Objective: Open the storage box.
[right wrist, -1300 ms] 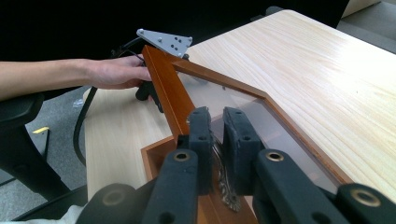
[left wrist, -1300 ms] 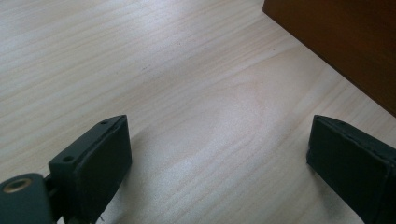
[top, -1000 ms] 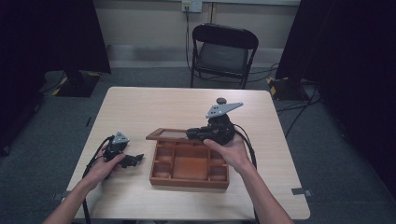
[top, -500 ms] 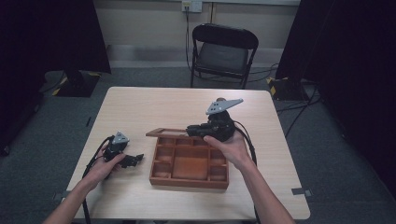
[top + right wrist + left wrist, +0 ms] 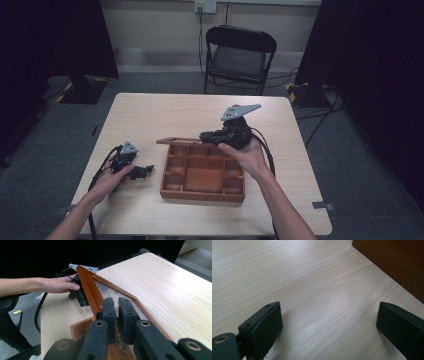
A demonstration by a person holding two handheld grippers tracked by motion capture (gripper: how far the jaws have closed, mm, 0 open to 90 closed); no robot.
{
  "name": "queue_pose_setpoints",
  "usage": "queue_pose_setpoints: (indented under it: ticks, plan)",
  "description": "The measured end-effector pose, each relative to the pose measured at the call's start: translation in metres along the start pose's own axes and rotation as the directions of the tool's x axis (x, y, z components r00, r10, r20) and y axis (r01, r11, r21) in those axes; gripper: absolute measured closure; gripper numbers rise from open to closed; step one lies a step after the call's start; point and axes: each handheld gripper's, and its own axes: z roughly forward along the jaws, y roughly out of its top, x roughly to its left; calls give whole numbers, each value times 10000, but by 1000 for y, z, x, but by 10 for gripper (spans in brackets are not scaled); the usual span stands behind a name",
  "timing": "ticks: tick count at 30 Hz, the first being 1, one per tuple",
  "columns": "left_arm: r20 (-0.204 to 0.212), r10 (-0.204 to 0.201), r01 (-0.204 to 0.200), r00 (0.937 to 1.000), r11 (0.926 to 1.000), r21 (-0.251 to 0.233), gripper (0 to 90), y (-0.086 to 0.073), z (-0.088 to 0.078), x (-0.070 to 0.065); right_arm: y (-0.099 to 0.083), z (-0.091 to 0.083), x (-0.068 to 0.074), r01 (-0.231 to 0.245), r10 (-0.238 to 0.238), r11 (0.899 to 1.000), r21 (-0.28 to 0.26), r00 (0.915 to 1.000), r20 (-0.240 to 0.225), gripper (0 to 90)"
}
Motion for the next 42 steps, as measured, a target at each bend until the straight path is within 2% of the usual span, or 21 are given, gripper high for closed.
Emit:
queue_pose_setpoints:
  ticks: [25,42]
  plan:
    - [19,-19,19,10000,10000,15,60,-1,-1,-1,3,0,-2,51,-49,9999,-151,9999,164,846]
    - [8,-25,25,10000,10000,-23,60,-1,-1,-1,8,-1,-4,-114,129,9995,-300,9986,518,823]
